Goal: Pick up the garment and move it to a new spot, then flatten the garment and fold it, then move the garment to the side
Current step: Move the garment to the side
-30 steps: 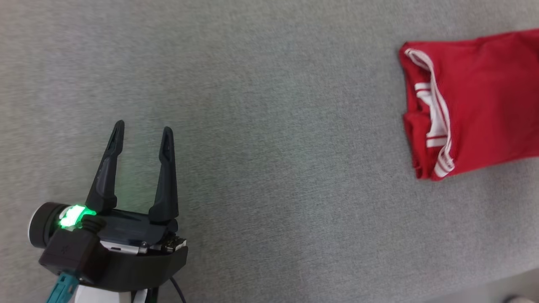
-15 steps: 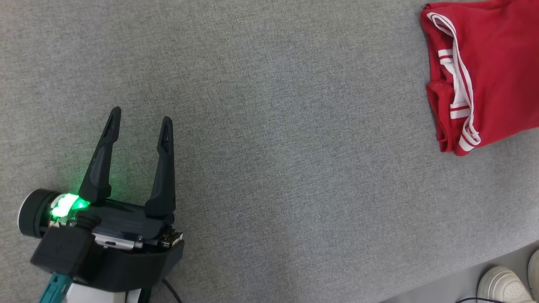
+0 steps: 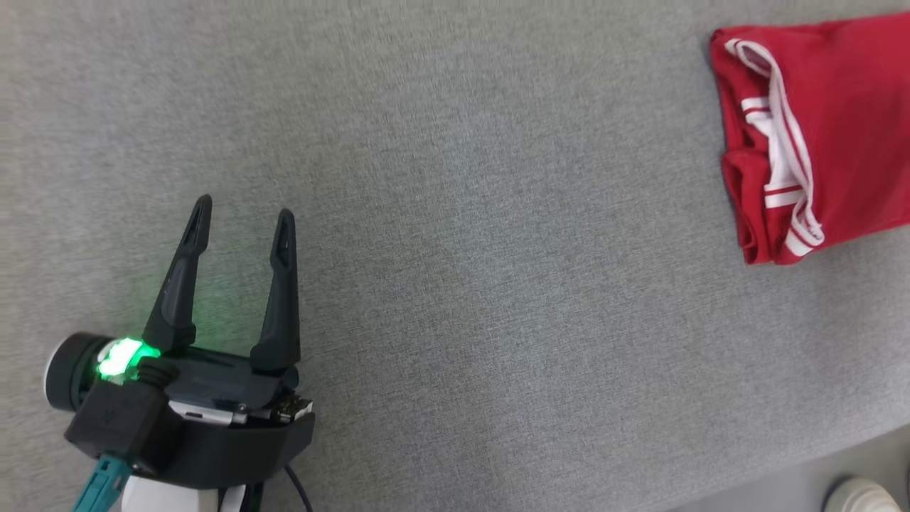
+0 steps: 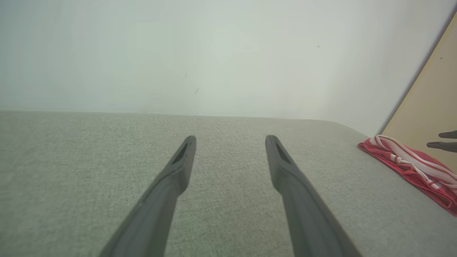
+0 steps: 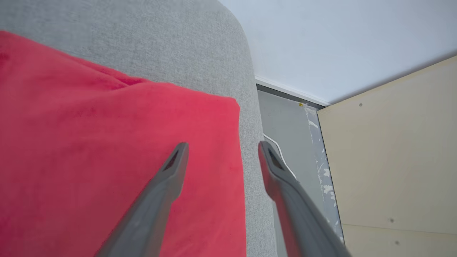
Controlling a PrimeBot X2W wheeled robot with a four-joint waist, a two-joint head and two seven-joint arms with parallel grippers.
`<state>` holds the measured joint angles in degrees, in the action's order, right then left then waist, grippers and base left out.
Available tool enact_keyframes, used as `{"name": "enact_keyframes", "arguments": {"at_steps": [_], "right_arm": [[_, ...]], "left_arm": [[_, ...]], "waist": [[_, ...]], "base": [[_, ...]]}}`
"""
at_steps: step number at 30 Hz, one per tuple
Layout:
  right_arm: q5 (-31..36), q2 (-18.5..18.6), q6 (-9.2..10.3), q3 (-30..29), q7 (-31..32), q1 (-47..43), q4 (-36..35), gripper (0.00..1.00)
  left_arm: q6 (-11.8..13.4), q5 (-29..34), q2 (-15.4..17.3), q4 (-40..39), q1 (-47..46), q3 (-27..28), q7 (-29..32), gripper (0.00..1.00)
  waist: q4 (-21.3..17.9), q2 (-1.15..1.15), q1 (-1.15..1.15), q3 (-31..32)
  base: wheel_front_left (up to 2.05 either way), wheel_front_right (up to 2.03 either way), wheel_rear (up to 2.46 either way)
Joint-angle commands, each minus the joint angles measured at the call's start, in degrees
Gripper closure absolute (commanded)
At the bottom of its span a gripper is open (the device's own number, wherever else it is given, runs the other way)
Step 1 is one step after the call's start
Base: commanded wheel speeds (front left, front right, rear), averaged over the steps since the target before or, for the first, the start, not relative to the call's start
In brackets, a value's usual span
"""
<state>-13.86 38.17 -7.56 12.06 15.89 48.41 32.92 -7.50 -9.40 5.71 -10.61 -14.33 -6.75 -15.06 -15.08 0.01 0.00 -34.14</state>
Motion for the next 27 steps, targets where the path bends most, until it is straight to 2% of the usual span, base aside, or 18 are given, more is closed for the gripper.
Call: {"name": "enact_keyframes", "arguments": {"at_steps": [1, 6, 11, 14, 21, 27], "right_arm": [[-0.5, -1.1, 0.16, 0.3, -1.2, -0.7, -0.3, 0.0], [-2.7, -4.7, 0.16, 2.1, -6.8, -2.7, -2.3, 0.0], [-6.1, -7.7, 0.16, 4.2, -16.0, -9.6, -5.6, 0.0], [-6.3, -8.1, 0.16, 4.8, -18.5, -12.8, -7.3, 0.0], [-6.6, -12.3, 0.16, 2.0, -26.0, -26.7, -13.6, 0.0], [-7.7, -18.3, 0.16, -0.2, -28.6, -38.5, -17.7, 0.0]], "left_arm": [[0.1, -0.2, -0.3, 0.3, 0.9, 0.5, -0.1, 0.0], [0.1, 0.9, -0.9, 2.8, 3.8, 2.4, -0.1, 0.0], [0.3, 0.8, -1.9, 8.0, 8.4, 5.8, -0.1, 0.0], [0.6, 0.9, -2.2, 9.3, 9.8, 6.9, -0.1, 0.0], [0.6, 1.6, -2.6, 13.9, 13.9, 8.6, -0.1, 0.0], [0.4, 1.9, -2.7, 16.8, 16.9, 9.6, -0.1, 0.0]], "waist": [[1.2, -0.01, 0.0, 2.7], [2.3, -0.01, 0.0, 8.5], [5.9, -0.01, 0.0, 16.9], [7.2, -0.01, 0.0, 19.4], [12.2, -0.01, 0.0, 26.6], [14.3, -0.01, 0.0, 31.9]], "base": [[0.0, 0.0, 0.0], [0.0, 0.0, 0.0], [0.0, 0.0, 0.0], [0.0, 0.0, 0.0], [0.0, 0.0, 0.0], [0.0, 0.0, 0.0]]}}
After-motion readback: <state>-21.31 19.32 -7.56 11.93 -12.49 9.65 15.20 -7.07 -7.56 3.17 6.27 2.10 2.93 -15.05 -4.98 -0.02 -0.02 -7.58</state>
